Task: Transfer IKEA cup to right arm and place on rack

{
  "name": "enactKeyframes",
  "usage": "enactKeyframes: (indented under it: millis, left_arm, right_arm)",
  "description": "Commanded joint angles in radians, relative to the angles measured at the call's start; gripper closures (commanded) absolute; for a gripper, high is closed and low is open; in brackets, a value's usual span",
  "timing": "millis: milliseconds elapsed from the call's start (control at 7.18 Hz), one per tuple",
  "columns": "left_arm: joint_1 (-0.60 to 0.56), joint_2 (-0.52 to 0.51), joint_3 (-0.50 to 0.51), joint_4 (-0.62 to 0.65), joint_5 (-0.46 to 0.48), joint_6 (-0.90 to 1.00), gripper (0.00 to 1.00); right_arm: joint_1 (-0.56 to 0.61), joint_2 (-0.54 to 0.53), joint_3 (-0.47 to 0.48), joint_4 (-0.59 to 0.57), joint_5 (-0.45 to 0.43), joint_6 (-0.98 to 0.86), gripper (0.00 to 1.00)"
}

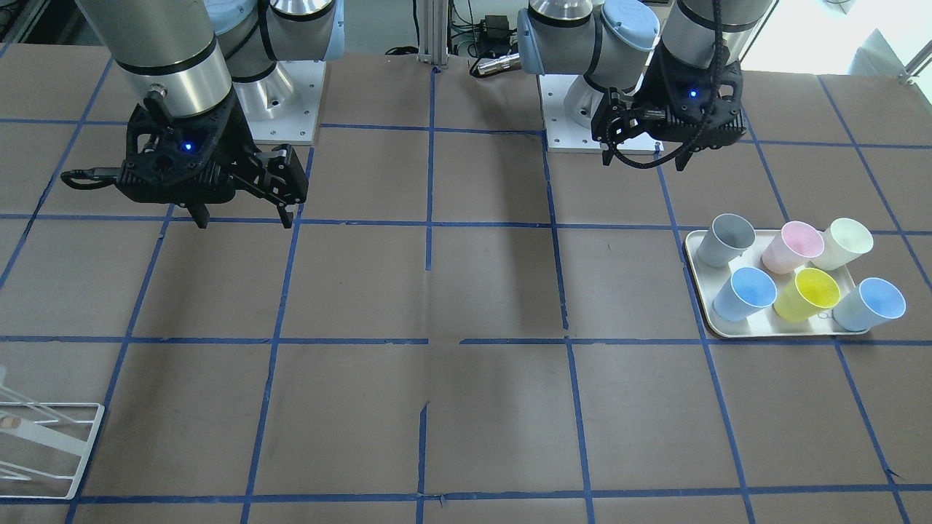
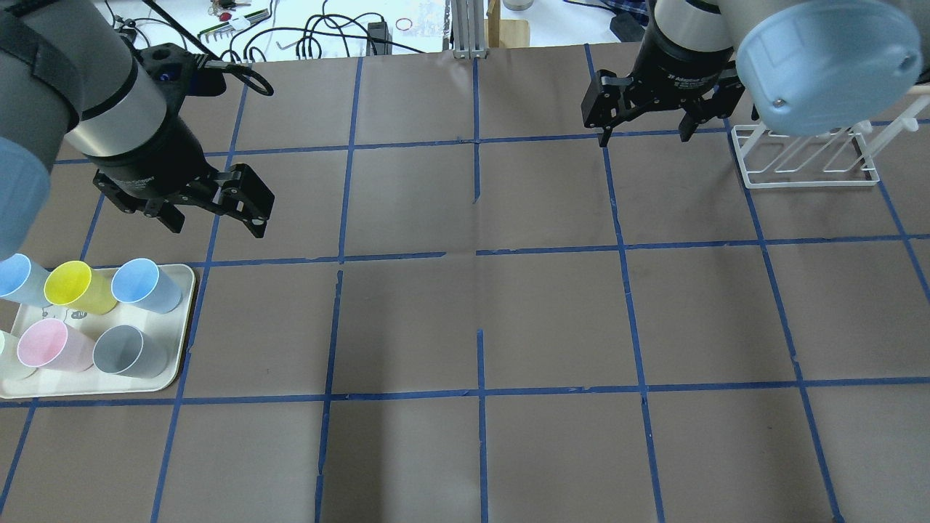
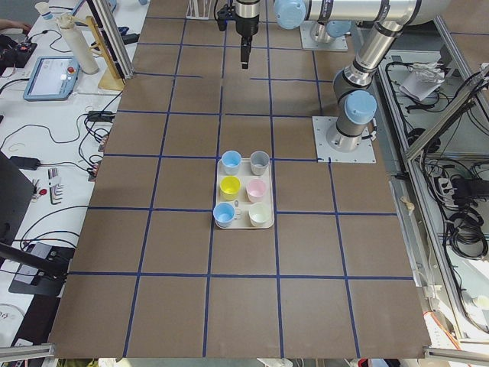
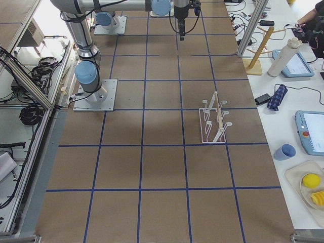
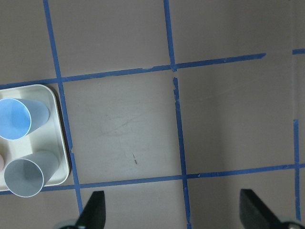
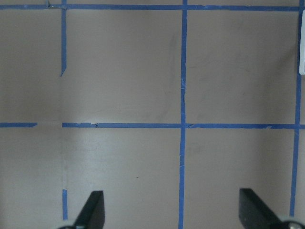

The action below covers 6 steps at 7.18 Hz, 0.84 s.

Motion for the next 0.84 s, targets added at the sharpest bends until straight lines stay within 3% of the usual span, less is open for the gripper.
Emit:
enactKeyframes:
  millis: [0, 418, 697]
  left_arm:
    - [0.011, -0.003, -0.001, 0.002, 0.005, 0.015, 0.0]
    - [0.083, -0.025, -0.002, 0.016, 0.004, 0.029, 0.0]
    - [0.142, -0.039, -0.003, 0.04, 0.008, 0.177, 0.0]
  right_arm:
    - [-0.002, 0.0, 0.002, 0.001, -0.001, 0.0, 0.0]
    - [-0.004, 0.0, 0.003, 0.006, -0.001, 0.0, 0.0]
    - [-0.005, 0.0, 0.005, 0.006, -0.001, -0.001, 0.0]
